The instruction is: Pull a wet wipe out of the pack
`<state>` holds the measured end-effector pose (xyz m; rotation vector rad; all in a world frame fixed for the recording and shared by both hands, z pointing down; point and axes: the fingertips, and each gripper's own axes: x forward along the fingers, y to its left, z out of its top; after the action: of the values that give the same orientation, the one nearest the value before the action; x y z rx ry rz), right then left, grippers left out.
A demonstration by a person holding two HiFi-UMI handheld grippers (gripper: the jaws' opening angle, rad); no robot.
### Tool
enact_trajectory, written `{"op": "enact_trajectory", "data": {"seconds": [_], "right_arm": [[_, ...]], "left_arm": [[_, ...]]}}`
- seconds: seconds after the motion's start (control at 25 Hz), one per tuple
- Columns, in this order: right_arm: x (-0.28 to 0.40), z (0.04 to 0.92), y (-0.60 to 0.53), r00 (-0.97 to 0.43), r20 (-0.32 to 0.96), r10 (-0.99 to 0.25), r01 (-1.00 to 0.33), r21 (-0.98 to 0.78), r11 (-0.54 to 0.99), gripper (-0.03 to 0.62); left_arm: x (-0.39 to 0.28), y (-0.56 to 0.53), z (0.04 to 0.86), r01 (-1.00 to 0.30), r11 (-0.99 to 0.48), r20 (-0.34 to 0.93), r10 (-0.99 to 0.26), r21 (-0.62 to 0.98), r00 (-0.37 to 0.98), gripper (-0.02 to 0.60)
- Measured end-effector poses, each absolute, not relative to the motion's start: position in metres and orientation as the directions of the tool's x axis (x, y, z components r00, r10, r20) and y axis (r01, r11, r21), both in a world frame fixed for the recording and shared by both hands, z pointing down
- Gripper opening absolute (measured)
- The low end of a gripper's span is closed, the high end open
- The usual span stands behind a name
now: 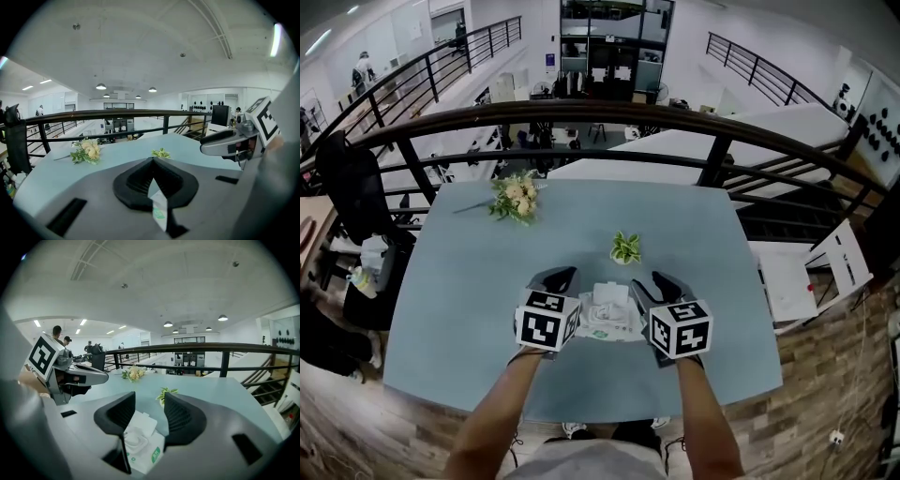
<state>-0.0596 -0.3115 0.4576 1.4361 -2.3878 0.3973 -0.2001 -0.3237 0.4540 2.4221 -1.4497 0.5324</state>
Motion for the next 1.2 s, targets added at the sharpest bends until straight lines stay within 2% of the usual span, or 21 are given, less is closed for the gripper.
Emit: {"op": "enact_trajectory", "data": {"seconds": [0.52,1.2], "right_arm": [[-0.073,0.506,-0.303,-0.485,0.539,-0.689,-0.840,-0.070,0.538,0.189],[-0.092,0.559,-0.285,-0.588,0.678,-0.441,-0.702,-0.156,0.695,0.189]], "left_arm": [[-0.199,-0.319,0.481,-0.891,-0.448,0.479,-0.769,0.071,0.424,-0.003],[-0.200,-0.304,0.520,-0.911,-0.399,0.536,-0.750,0.101,0.388,-0.003]]}}
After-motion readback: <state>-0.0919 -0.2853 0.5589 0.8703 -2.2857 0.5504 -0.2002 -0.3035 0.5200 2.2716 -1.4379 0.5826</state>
